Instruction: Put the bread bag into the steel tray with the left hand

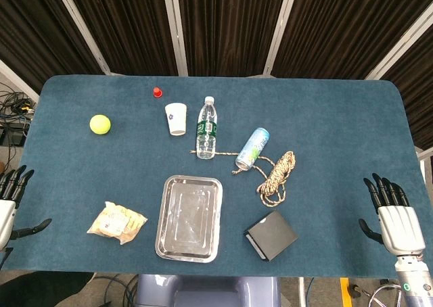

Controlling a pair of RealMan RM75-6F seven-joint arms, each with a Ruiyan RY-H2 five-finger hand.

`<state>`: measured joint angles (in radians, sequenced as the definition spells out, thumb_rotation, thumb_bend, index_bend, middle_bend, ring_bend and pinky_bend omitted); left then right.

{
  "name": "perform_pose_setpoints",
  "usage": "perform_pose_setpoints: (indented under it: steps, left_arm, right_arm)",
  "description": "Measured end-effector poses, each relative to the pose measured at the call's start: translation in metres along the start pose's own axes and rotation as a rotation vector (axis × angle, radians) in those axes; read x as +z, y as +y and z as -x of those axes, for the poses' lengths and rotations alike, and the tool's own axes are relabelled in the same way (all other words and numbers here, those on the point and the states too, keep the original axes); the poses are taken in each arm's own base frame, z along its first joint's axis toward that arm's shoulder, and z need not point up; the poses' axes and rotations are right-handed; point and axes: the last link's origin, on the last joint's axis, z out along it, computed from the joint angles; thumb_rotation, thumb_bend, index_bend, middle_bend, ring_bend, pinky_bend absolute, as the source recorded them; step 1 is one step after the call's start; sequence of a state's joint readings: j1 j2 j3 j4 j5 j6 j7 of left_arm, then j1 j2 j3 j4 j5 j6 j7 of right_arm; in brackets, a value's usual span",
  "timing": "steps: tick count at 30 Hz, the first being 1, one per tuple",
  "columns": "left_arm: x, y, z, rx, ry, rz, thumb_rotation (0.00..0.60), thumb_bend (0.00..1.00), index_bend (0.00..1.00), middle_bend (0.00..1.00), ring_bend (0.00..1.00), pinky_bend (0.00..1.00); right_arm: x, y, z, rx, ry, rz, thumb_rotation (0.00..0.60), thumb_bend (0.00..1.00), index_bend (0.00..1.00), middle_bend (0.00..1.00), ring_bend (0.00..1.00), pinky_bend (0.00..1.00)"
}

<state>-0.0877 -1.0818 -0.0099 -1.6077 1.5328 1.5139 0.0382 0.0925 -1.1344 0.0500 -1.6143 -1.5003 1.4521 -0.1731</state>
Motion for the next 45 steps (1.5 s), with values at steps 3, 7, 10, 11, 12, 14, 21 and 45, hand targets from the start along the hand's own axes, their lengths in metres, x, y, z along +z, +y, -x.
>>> perform_pose_setpoints:
  steps: [3, 7, 10, 11, 12, 14, 21, 45]
  left_arm:
    - [0.000, 0.001, 0.001, 0.001, -0.005, 0.003, 0.600, 0.00, 0.00, 0.00, 0.00, 0.00]
    - [0.002, 0.004, 0.003, 0.009, -0.022, 0.021, 0.600, 0.00, 0.00, 0.00, 0.00, 0.00]
    - [0.004, 0.007, 0.009, 0.018, -0.061, 0.037, 0.600, 0.00, 0.00, 0.00, 0.00, 0.00]
    - [0.004, 0.009, 0.012, 0.023, -0.079, 0.043, 0.600, 0.00, 0.00, 0.00, 0.00, 0.00]
    - [0.005, 0.010, 0.014, 0.028, -0.101, 0.048, 0.600, 0.00, 0.00, 0.00, 0.00, 0.00]
    - [0.007, 0.015, 0.022, 0.039, -0.158, 0.061, 0.600, 0.00, 0.00, 0.00, 0.00, 0.00]
    - [0.018, 0.039, 0.046, 0.127, -0.309, 0.139, 0.600, 0.01, 0.00, 0.00, 0.00, 0.06]
    - [0.052, 0.122, 0.106, 0.183, -0.351, 0.199, 0.600, 0.36, 0.68, 0.73, 0.65, 0.72]
  right_arm:
    - [0.000, 0.000, 0.000, -0.001, 0.000, -0.001, 0.600, 0.30, 0.00, 0.00, 0.00, 0.10]
    - [-0.001, -0.001, 0.000, 0.002, 0.003, 0.000, 0.600, 0.30, 0.00, 0.00, 0.00, 0.10]
    - [-0.001, -0.002, 0.000, 0.002, 0.001, -0.002, 0.600, 0.30, 0.00, 0.00, 0.00, 0.10]
    - [-0.001, -0.002, 0.000, 0.001, 0.000, -0.003, 0.600, 0.30, 0.00, 0.00, 0.00, 0.10]
    - [-0.001, -0.003, 0.001, 0.000, 0.000, -0.004, 0.600, 0.30, 0.00, 0.00, 0.00, 0.10]
    - [0.000, -0.003, 0.001, -0.001, -0.001, -0.003, 0.600, 0.30, 0.00, 0.00, 0.00, 0.10]
    - [0.000, -0.002, 0.000, 0.004, 0.003, 0.001, 0.600, 0.30, 0.00, 0.00, 0.00, 0.10]
    - [-0.001, 0.001, -0.004, 0.027, 0.016, 0.002, 0.600, 0.30, 0.00, 0.00, 0.00, 0.10]
